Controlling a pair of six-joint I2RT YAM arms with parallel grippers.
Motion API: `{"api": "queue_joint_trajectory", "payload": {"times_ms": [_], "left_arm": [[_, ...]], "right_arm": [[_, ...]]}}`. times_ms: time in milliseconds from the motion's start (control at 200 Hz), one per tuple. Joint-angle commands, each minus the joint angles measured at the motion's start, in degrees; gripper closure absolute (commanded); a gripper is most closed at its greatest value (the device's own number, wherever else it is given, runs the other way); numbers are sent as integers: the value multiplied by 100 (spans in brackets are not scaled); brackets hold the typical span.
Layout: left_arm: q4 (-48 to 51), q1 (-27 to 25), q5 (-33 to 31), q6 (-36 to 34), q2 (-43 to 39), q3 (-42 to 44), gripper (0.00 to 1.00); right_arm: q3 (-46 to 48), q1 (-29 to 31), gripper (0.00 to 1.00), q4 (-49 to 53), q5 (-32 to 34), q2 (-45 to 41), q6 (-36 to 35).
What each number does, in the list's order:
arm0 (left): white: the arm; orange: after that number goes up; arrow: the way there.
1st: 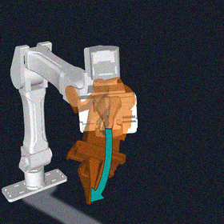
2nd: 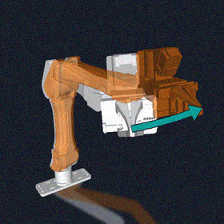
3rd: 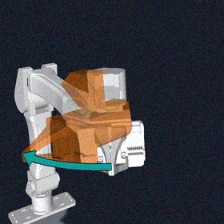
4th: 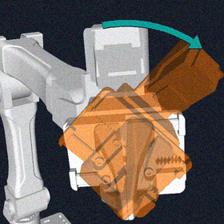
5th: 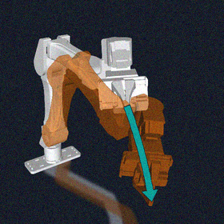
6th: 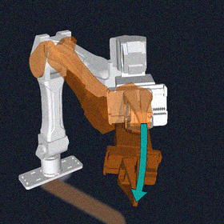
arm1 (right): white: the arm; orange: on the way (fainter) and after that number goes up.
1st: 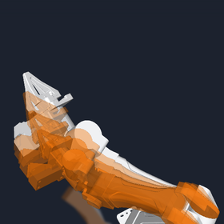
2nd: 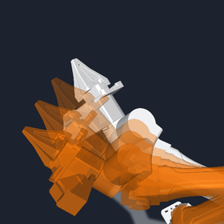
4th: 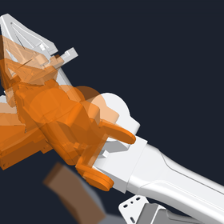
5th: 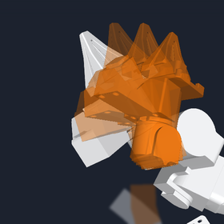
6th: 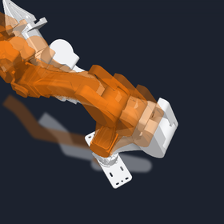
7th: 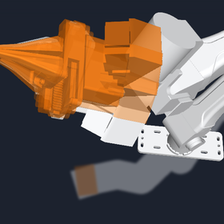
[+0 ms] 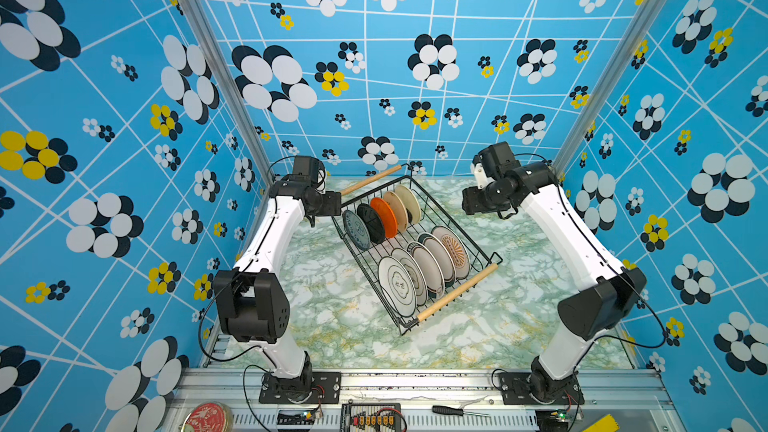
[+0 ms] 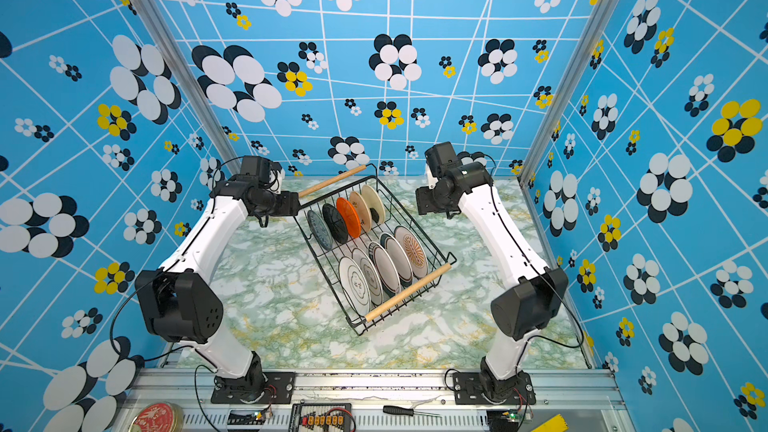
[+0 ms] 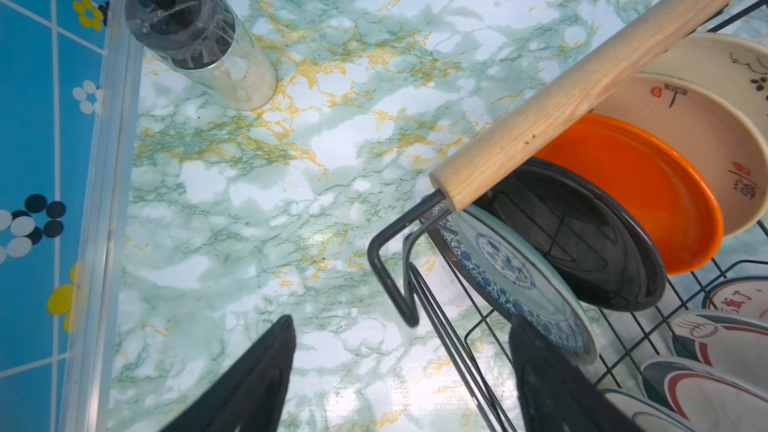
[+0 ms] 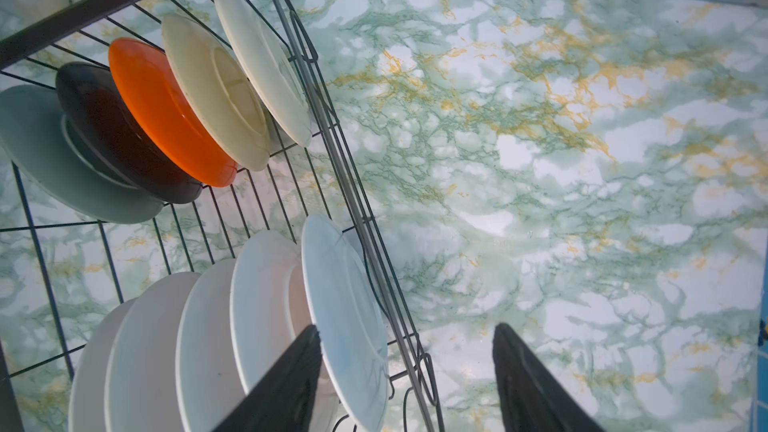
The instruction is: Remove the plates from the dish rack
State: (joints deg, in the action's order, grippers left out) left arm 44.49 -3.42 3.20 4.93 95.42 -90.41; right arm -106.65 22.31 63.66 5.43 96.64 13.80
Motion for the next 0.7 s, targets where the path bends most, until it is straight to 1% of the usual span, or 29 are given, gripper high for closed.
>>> {"api": "queue_joint_trajectory", "payload": {"times_ms": [0, 85, 120, 140, 205, 255, 455, 635, 695], "left_arm": [[-30, 37, -86, 190, -397, 262, 18], [-41, 32, -64, 282, -552, 395, 18], [-48, 18, -30, 306, -623, 461, 18], [-54, 16, -8, 318, -663, 491, 18], [-59, -25, -4, 348, -787, 603, 18], [-72, -65, -6, 383, -892, 692, 18], [-50, -335, -13, 499, -1305, 1028, 18], [-28, -587, -61, 579, -1670, 1363, 18], [-20, -624, -92, 601, -1785, 1487, 18]], "right_arm": [[804, -2, 34, -220, 255, -690, 1071], [1341, 24, 34, -193, 245, -1248, 1437], [1449, 57, 34, -134, 310, -1433, 1559], [1666, 82, 33, -104, 351, -1540, 1623], [1882, 147, 33, 18, 399, -1843, 1788], [1971, 201, 33, 163, 491, -2025, 1933], [2516, 307, 34, 536, 486, -2760, 2379], [3112, 591, 36, 508, 324, -3319, 2784], [3313, 729, 38, 457, 379, -3446, 2947]]}}
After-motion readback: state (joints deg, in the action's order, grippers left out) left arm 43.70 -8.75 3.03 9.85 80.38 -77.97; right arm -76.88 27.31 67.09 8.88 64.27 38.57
